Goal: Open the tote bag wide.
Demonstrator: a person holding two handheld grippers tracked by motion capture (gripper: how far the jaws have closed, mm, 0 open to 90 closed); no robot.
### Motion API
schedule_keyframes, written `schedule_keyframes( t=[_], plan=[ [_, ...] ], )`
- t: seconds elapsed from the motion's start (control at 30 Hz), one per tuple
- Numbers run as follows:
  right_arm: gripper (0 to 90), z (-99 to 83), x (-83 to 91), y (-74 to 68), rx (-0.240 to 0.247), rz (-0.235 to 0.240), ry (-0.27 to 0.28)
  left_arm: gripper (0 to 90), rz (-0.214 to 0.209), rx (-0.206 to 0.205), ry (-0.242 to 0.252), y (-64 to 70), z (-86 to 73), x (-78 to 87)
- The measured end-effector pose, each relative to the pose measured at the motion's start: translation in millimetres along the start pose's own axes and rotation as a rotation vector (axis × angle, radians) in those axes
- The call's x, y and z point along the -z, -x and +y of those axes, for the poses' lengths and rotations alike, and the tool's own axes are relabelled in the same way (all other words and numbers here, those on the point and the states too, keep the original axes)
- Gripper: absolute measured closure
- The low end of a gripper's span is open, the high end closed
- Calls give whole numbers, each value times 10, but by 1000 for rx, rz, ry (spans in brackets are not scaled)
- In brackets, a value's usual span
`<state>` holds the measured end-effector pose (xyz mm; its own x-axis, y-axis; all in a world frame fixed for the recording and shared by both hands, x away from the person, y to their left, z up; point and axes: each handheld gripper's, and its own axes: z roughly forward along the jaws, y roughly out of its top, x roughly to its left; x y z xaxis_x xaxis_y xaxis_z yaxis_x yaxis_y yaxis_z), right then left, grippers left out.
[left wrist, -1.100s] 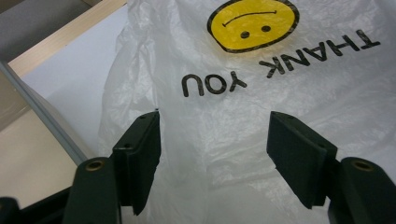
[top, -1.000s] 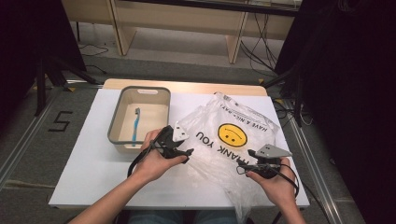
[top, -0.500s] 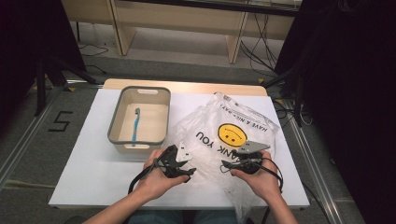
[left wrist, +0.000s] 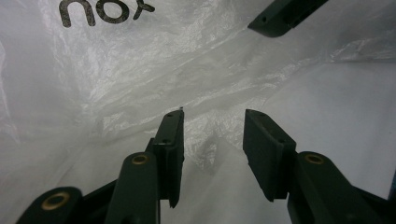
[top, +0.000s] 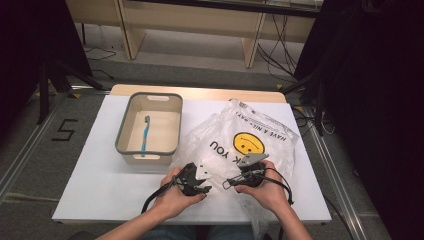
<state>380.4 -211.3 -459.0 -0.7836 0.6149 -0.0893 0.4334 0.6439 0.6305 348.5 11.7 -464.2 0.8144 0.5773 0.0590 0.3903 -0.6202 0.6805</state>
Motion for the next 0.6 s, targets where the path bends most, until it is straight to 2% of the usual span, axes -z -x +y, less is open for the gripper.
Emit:
schedule_keyframes(
  t=[0.1,0.17,0.43,0.6],
  plan=[
    [345,22,-36,-45,25,10,-19,613,0,9,-3,-10,-13,-24],
    [375,32,-63,-65,39,9,-26,630,2,10,-9,-17,-25,-40],
    [655,33,-98,-66,60,8,-60,653,-3,9,-10,-8,-32,-55],
    [784,23,-104,-60,41,-2,-80,653,-2,9,-10,-10,-31,-54]
  ],
)
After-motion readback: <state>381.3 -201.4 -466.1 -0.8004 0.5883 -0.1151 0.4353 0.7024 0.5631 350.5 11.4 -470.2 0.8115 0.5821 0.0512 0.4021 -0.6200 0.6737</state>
